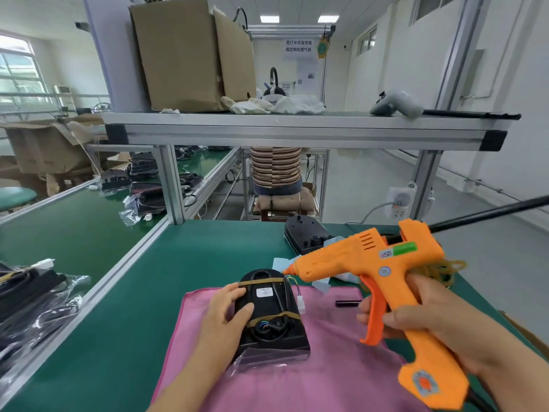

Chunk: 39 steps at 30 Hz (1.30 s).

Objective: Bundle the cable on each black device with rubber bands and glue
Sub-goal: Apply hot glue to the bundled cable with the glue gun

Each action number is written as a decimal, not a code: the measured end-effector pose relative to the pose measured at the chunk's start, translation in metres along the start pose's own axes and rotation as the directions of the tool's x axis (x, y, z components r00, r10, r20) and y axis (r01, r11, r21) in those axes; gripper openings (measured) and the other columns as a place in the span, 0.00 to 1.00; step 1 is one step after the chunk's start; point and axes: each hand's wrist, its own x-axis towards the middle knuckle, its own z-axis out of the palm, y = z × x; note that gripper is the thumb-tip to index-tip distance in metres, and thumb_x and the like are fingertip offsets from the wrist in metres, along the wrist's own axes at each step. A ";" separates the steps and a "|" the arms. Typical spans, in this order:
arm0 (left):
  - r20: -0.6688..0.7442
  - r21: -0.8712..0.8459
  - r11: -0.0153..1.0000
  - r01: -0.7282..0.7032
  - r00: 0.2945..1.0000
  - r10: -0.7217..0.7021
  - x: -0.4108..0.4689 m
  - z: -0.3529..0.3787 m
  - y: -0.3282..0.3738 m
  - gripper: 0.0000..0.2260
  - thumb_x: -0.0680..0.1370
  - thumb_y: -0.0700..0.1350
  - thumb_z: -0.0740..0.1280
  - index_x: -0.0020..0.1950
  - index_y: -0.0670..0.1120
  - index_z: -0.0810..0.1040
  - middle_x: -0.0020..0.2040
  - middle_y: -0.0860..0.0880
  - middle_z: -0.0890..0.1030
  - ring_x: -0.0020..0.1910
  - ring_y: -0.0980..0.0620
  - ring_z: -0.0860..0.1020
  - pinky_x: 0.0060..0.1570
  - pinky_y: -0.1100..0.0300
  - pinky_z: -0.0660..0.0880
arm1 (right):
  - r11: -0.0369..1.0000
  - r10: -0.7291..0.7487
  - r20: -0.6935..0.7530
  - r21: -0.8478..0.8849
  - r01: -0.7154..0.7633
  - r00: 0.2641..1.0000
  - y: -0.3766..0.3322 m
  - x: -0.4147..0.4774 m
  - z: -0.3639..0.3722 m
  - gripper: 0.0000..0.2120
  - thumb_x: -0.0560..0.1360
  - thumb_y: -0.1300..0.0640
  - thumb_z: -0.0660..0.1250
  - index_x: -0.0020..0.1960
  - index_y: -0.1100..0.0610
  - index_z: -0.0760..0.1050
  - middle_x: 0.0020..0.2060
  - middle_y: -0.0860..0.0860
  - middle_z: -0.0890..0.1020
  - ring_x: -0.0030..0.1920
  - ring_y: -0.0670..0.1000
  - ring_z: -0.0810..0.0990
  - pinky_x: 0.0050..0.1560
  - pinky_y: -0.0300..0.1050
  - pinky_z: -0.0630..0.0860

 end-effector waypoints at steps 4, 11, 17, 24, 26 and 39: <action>-0.006 0.022 0.999 -0.027 1.000 0.027 -0.001 -0.002 -0.002 0.14 0.76 0.36 0.71 0.52 0.56 0.78 0.60 0.62 0.75 0.65 0.51 0.74 0.69 0.48 0.70 | 0.993 -0.110 -0.004 -0.037 0.110 0.994 -0.007 0.014 0.003 0.07 0.74 0.54 0.73 0.52 0.47 0.80 0.48 0.50 0.86 0.49 0.53 0.86 0.52 0.56 0.82; -0.017 0.022 0.999 -0.023 1.000 0.024 0.000 0.000 -0.008 0.14 0.76 0.39 0.71 0.51 0.60 0.78 0.61 0.65 0.74 0.65 0.55 0.73 0.69 0.50 0.69 | 0.962 -0.154 0.090 -0.213 0.170 0.984 -0.011 0.014 0.010 0.09 0.72 0.41 0.72 0.48 0.43 0.79 0.42 0.46 0.86 0.43 0.49 0.86 0.44 0.49 0.83; -0.014 0.005 1.000 -0.025 1.000 0.025 0.000 0.000 -0.009 0.14 0.77 0.39 0.71 0.52 0.60 0.77 0.61 0.64 0.74 0.65 0.53 0.74 0.68 0.47 0.70 | 0.957 -0.171 0.149 -0.208 0.200 0.974 -0.018 0.006 0.008 0.14 0.73 0.38 0.71 0.51 0.47 0.80 0.42 0.48 0.86 0.42 0.52 0.86 0.42 0.49 0.83; -0.003 0.017 0.999 -0.038 0.999 0.038 0.000 0.000 -0.010 0.14 0.77 0.39 0.70 0.53 0.59 0.77 0.61 0.66 0.73 0.65 0.56 0.73 0.67 0.57 0.70 | 0.952 -0.157 0.183 -0.233 0.198 0.971 -0.022 0.005 0.005 0.13 0.71 0.38 0.73 0.48 0.45 0.80 0.42 0.48 0.86 0.42 0.52 0.86 0.43 0.49 0.83; 0.004 0.012 0.999 -0.041 0.999 0.041 0.001 0.000 -0.010 0.13 0.77 0.39 0.70 0.54 0.57 0.77 0.60 0.67 0.73 0.64 0.59 0.73 0.63 0.66 0.68 | 0.950 -0.148 0.189 -0.244 0.192 0.971 -0.026 0.007 0.003 0.14 0.69 0.38 0.74 0.48 0.45 0.79 0.42 0.49 0.85 0.43 0.51 0.85 0.44 0.48 0.82; 0.004 -0.022 0.999 -0.028 1.000 0.029 0.001 0.000 -0.012 0.12 0.78 0.39 0.69 0.56 0.55 0.78 0.61 0.66 0.73 0.63 0.60 0.73 0.63 0.63 0.69 | 0.839 -0.117 0.204 -0.504 0.207 0.972 -0.047 0.020 -0.014 0.13 0.70 0.35 0.70 0.45 0.43 0.76 0.37 0.44 0.82 0.36 0.44 0.79 0.39 0.41 0.77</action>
